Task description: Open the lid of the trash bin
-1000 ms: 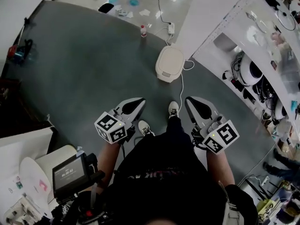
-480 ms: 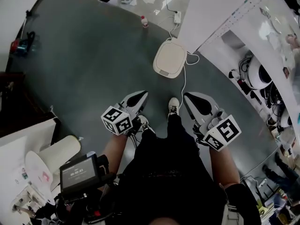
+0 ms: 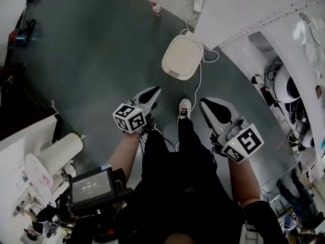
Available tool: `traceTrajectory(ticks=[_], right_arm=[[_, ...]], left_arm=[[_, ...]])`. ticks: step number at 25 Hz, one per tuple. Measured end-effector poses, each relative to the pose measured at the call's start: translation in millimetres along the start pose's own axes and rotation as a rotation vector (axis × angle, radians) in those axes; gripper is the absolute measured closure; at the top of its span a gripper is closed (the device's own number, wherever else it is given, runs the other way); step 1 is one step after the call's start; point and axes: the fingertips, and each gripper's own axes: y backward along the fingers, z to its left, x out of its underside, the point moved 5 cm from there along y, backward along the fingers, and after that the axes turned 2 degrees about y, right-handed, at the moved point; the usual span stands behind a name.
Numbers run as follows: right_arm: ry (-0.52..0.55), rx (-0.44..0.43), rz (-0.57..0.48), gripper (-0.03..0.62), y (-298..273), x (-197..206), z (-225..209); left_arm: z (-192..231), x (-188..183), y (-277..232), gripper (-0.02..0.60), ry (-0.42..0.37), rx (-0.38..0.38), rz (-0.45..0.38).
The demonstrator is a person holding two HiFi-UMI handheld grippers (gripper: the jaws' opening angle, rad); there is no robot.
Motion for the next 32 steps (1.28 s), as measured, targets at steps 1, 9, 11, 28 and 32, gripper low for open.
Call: traceTrajectory(ticks=[1,9,11,28,32], right_arm=[[-0.007,-0.003,0.010,0.586,-1,4,-5],[-0.066,0.043,0.063,0.585,-18,45,-41],[-0.082,0.072,0.067,0.586,-24,57,-47],[-0.231,0.190,0.136,0.585,-64,182,-84],[-0.257,0.206,0.138,0.586,-58,200,-93]], left_arm=[[6,4,-7,0.540,0.006,-0.009,0.011],[80,63,-56,0.526,0.167,-0.064,0.098],[100,78,-64,0.526,0.227,-0.078,0.103],[244,172,-159,0.482,0.416,-0.193,0.178],[256,181,-177,0.458,0.440,-0.210,0.179]])
